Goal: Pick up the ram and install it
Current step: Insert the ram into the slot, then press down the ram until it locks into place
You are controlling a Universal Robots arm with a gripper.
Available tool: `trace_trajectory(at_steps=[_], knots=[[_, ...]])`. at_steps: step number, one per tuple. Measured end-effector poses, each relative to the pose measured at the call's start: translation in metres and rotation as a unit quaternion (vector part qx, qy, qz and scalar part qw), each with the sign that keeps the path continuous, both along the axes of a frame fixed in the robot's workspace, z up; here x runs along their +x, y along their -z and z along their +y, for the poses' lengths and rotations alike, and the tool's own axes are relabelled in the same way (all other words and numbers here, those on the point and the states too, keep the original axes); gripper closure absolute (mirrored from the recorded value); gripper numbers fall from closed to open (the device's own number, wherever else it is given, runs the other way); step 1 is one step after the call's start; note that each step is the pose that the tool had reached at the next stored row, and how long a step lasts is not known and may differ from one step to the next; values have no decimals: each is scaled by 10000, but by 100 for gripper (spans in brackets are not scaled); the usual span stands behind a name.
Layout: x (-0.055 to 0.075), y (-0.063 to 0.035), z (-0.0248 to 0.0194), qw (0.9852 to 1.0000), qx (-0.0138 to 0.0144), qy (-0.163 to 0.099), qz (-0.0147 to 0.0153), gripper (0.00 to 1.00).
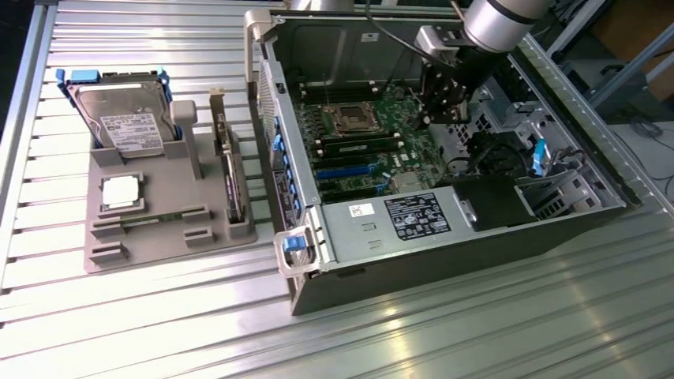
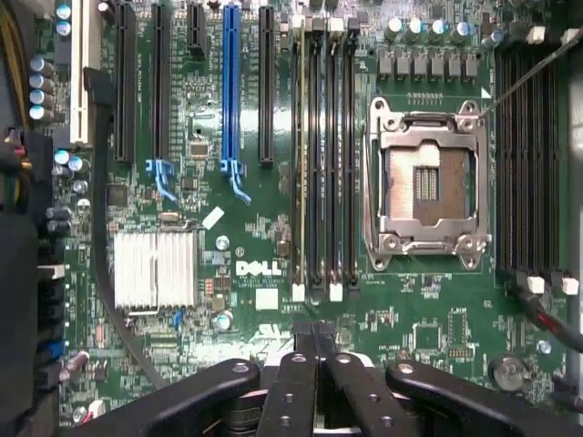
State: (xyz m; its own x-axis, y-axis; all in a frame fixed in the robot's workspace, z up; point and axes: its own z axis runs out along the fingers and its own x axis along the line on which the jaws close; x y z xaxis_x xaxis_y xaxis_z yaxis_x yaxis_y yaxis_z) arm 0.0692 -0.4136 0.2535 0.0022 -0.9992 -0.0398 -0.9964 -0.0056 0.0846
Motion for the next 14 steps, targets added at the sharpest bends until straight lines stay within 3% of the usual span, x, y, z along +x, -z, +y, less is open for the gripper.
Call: trace_trajectory(at_steps=[4, 6, 12, 13, 14], knots=[[75, -255, 0, 10000, 0, 0, 0, 90], [135, -305, 0, 10000, -1, 0, 0, 90], [146, -312, 0, 10000, 0, 0, 0, 90], [122, -308, 0, 10000, 0, 0, 0, 90], [-2, -283, 0, 10000, 0, 0, 0, 90]])
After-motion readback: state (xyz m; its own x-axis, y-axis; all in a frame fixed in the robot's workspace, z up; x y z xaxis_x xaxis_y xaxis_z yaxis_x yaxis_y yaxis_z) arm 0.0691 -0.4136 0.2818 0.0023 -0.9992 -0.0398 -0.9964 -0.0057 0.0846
